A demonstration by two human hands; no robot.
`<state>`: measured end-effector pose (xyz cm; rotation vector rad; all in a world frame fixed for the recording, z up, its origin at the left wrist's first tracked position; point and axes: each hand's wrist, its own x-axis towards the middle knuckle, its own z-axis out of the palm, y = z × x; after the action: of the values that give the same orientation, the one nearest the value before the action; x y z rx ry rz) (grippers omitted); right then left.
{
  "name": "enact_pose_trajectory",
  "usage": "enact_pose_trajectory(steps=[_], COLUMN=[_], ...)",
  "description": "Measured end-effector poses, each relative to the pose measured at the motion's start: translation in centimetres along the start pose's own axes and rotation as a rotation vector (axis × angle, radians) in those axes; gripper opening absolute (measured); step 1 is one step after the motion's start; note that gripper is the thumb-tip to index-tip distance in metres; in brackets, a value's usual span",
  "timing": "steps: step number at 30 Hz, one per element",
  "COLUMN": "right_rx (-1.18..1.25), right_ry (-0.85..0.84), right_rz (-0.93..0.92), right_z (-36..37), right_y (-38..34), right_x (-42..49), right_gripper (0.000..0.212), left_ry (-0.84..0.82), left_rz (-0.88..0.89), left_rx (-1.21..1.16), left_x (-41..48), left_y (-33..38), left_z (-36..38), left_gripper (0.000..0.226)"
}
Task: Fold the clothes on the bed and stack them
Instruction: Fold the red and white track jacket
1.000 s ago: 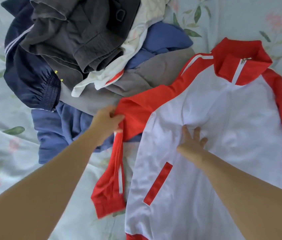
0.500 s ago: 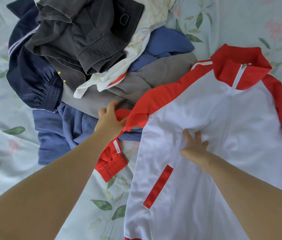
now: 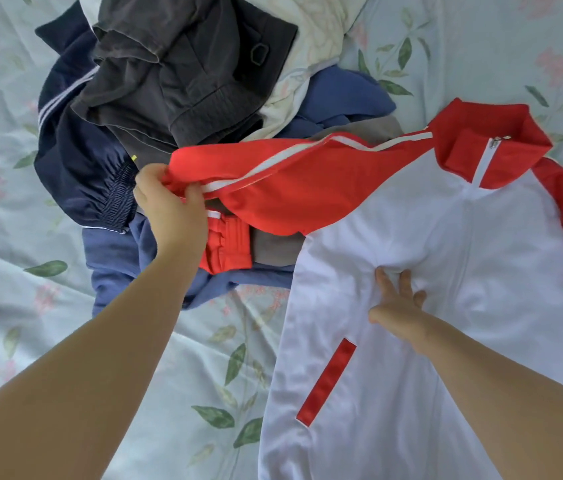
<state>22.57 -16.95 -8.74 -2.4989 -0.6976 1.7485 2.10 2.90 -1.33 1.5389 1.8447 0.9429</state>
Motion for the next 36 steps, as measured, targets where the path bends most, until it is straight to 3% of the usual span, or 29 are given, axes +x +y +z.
enact_pose_trajectory(steps=[2, 5, 14, 16, 20, 22, 25, 27, 28, 30, 32, 34, 36], right_rx=[-0.004, -0.010, -0.033, -0.042, -0.029, 0.022, 0.105, 0.129, 0.178, 0.244, 0.128, -0.008, -0.065], right_ry=[0.002, 0.009, 0.014, 0.016, 0.058, 0.160, 0.587, 0.815, 0.839, 0.727, 0.577, 0.461, 0.392], right_rz=[0.000, 0.003, 0.030, 0.044, 0.069, 0.082, 0.033, -0.156, -0.277, -0.504, -0.661, -0.705, -0.699], right_z=[0.0, 0.0, 0.5, 0.7, 1.2, 1.4, 1.9, 2.5, 2.8, 3.1, 3.4, 3.8, 4.3], right_y=[0.0, -0.1, -0.4, -0.6, -0.9, -1.3, -3.8, -7.3, -9.4, -13.8, -17.6, -20.3, -21.7], right_x=[0.0, -0.1, 0.0, 0.0, 0.1, 0.0, -0.8, -1.5, -1.8, -2.2, -2.4, -2.3, -1.6], right_gripper=[0.082, 0.082, 0.085, 0.086, 0.085, 0.074, 0.040, 0.031, 0.030, 0.040, 0.059, 0.068, 0.059], left_ry=[-0.113, -0.210, -0.159, -0.170, -0.227, -0.250, -0.285, -0.356, -0.376, -0.417, -0.448, -0.472, -0.530], left_rz=[-0.061, -0.098, -0.322, -0.382, -0.386, -0.343, -0.279, -0.278, -0.292, -0.311, -0.270, -0.182, -0.118], left_rx=[0.128, 0.283, 0.483, 0.464, 0.332, 0.295, 0.188, 0.026, -0.063, -0.166, -0.183, -0.178, -0.180], left_x=[-0.3, -1.0, 0.0, 1.0, 2.4, 2.9, 3.9, 5.0, 5.8, 6.8, 7.4, 8.1, 8.9], left_y=[-0.7, -1.8, -5.4, -6.6, -7.7, -7.5, -7.1, -7.2, -7.4, -6.8, -5.4, -5.1, -4.6], left_z=[0.3, 0.5, 0.3, 0.1, -0.8, -1.5, -3.1, -4.0, -4.4, -5.5, -6.7, -7.6, -8.9], left_gripper=[0.066, 0.074, 0.085, 0.075, 0.033, 0.027, 0.019, 0.028, 0.037, 0.030, 0.010, 0.027, 0.036])
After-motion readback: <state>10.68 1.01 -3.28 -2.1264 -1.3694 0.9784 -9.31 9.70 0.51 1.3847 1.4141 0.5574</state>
